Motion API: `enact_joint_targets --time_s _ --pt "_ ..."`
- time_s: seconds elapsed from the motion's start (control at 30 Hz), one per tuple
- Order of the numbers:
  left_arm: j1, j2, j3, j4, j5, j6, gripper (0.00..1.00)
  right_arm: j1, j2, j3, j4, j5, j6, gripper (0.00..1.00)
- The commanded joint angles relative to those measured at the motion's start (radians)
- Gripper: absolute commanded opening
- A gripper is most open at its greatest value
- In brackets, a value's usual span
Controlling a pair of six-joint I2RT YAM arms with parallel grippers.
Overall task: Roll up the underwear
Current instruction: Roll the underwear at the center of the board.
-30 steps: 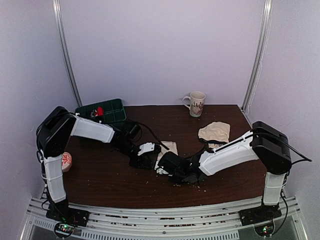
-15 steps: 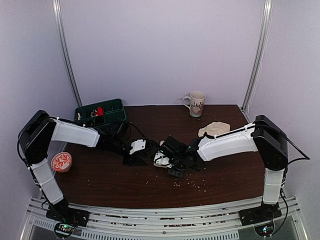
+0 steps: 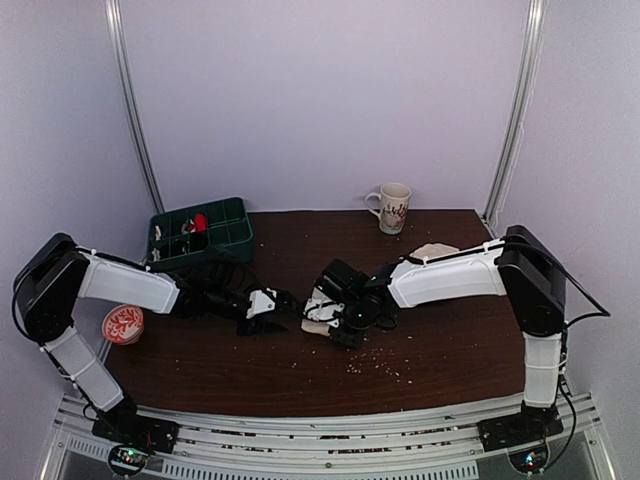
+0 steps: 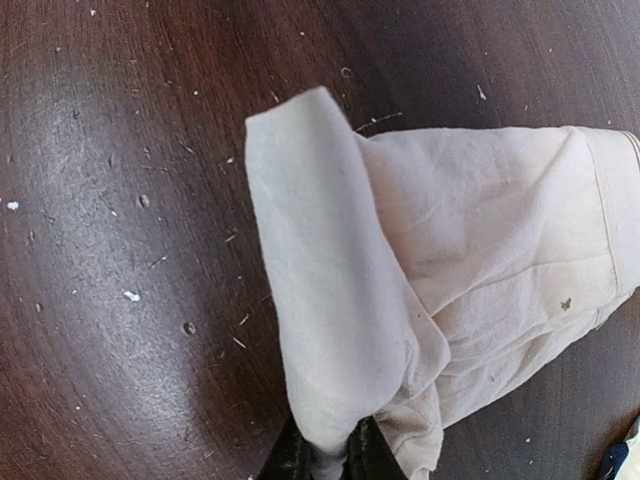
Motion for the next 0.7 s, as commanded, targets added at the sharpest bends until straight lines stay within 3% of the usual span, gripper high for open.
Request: enact_joint_targets --time_s 0.0,0.37,0.67 --pt "0.006 -0.038 -0.033 0.116 0.008 0.019 0.40 -0.004 0.083 -0.040 -0.126 -0.128 0.026 0.12" --pt "-0.003 -0.039 -0.066 0.123 0.055 0.111 0.41 -0.033 0.146 0.046 -0.220 -0.256 0.021 0.12" --pt "-0.106 -0.034 -0.132 0.213 -0.094 0.161 0.42 -0.036 0.200 0.127 -0.308 -0.322 0.030 0.13"
